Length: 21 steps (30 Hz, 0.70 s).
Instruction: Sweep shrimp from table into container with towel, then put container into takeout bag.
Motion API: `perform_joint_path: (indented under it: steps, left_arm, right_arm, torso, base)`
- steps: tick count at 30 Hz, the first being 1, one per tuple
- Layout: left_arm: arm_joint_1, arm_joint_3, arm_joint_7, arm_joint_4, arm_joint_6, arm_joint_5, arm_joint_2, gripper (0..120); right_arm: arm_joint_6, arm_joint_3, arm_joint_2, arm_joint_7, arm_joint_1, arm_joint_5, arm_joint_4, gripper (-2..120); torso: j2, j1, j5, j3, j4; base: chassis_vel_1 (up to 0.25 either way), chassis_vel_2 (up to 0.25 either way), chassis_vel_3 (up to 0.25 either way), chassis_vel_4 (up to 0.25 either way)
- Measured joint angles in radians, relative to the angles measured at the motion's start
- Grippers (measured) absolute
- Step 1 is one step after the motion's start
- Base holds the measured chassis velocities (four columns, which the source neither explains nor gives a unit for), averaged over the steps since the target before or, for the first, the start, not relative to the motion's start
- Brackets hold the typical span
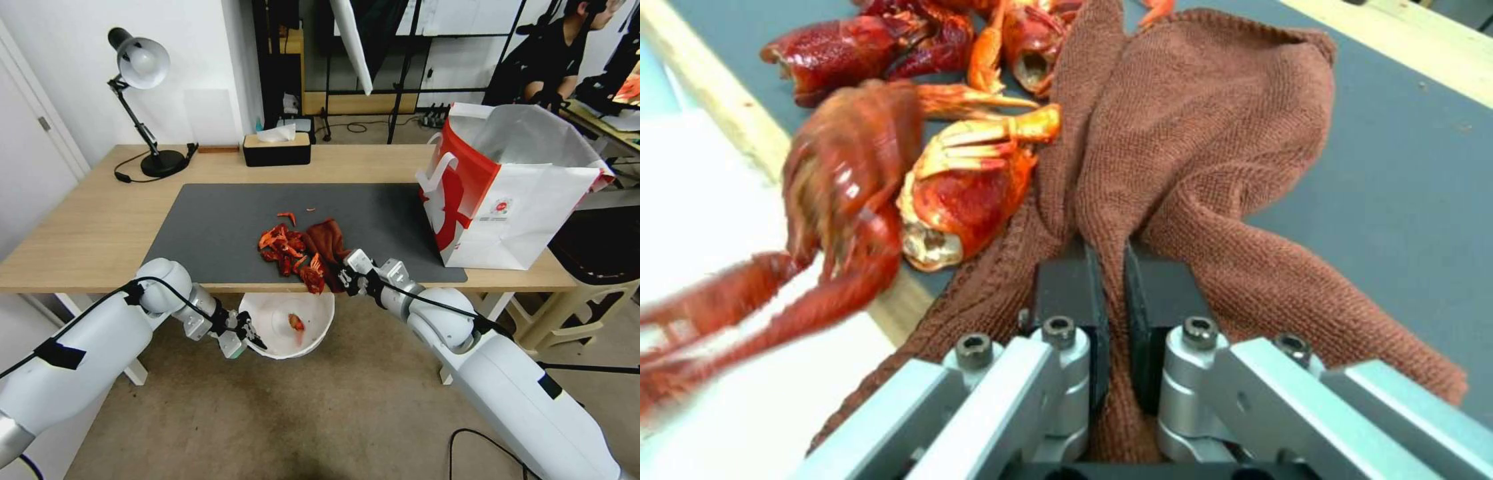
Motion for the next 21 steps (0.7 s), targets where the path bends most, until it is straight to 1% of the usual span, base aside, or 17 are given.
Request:
perform_joint_path:
  steps: [21]
  left_arm:
    - [0.004, 0.000, 0.003, 0.000, 0.002, 0.000, 0.002, 0]
  right_arm:
    - [-0.001, 0.014, 0.014, 0.025, -0.103, -0.048, 0.071, 2]
  torso:
    - [0.000, 0.000, 0.0000, 0.000, 0.0002]
  base:
    - [0.000, 0.000, 0.000, 0.000]
